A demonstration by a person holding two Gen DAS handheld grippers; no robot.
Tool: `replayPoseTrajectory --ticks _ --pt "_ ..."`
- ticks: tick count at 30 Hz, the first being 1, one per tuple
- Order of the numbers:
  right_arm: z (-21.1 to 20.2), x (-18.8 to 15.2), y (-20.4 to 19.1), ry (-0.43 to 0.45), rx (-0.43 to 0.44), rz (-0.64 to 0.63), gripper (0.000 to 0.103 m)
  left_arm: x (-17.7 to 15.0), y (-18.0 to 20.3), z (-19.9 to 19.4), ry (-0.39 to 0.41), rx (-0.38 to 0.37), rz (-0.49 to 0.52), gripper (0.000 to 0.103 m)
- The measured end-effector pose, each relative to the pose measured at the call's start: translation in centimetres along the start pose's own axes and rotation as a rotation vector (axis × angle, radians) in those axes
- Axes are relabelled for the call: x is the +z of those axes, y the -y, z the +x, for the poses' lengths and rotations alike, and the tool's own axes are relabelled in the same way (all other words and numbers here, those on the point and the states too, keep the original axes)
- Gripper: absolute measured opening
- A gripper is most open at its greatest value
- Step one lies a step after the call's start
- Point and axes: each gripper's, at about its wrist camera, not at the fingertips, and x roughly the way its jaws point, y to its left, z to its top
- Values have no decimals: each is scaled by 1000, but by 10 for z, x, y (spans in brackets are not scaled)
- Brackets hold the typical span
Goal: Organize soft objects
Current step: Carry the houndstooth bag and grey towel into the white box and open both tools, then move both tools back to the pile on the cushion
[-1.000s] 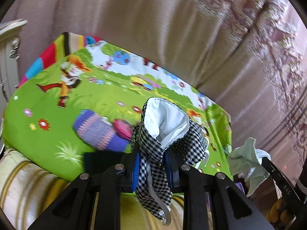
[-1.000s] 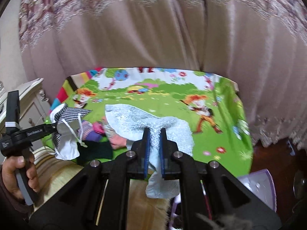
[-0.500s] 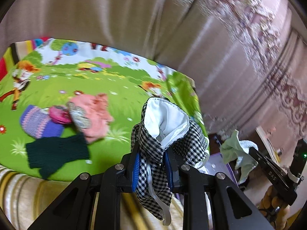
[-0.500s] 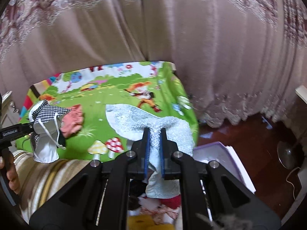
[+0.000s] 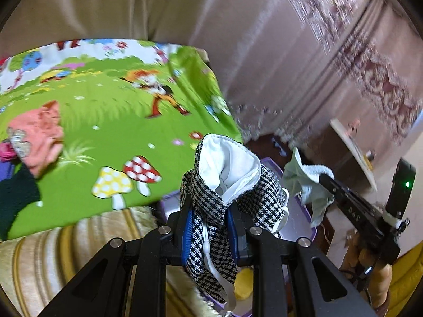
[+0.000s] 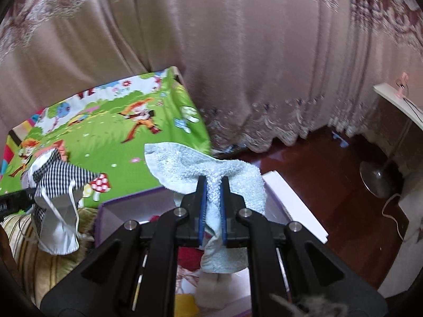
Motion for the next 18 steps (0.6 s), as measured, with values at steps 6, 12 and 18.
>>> replayPoseTrajectory --ticks 6,12,18 --pt "6 -8 24 -26 -27 43 13 -4 16 25 -64 6 34 48" --pt "11 -11 34 -47 -42 59 29 -3 15 28 -56 38 31 57" --pt "8 -10 34 -41 -23 72 53 -2 9 25 -45 43 12 57"
